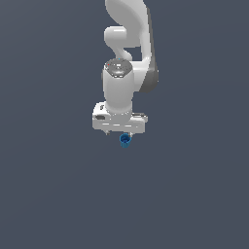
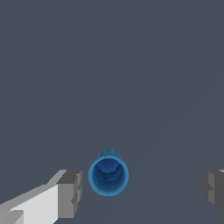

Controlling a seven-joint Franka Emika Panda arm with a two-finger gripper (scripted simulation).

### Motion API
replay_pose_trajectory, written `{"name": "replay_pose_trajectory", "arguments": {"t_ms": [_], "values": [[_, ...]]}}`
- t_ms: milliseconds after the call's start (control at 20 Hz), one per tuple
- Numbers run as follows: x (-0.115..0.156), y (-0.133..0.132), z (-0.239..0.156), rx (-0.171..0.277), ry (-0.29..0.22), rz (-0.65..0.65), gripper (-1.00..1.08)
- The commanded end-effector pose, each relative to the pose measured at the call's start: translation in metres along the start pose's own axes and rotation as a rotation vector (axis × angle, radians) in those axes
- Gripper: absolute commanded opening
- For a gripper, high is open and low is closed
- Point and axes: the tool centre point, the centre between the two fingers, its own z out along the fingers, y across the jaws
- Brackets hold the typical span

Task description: Pick up the object and move it to a goal position.

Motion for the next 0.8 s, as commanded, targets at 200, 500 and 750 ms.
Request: {"name": "replay_pose_trajectory", "arguments": {"t_ms": [200, 500, 750], "values": [[-0.011, -0.008, 0.020, 0.009, -0.011, 0.148, 1.00], [-0.025, -0.016, 0.041, 0.015, -0.023, 0.310, 1.00], [-0.034, -0.020, 0.055, 0.016, -0.032, 0.425, 1.00]]}}
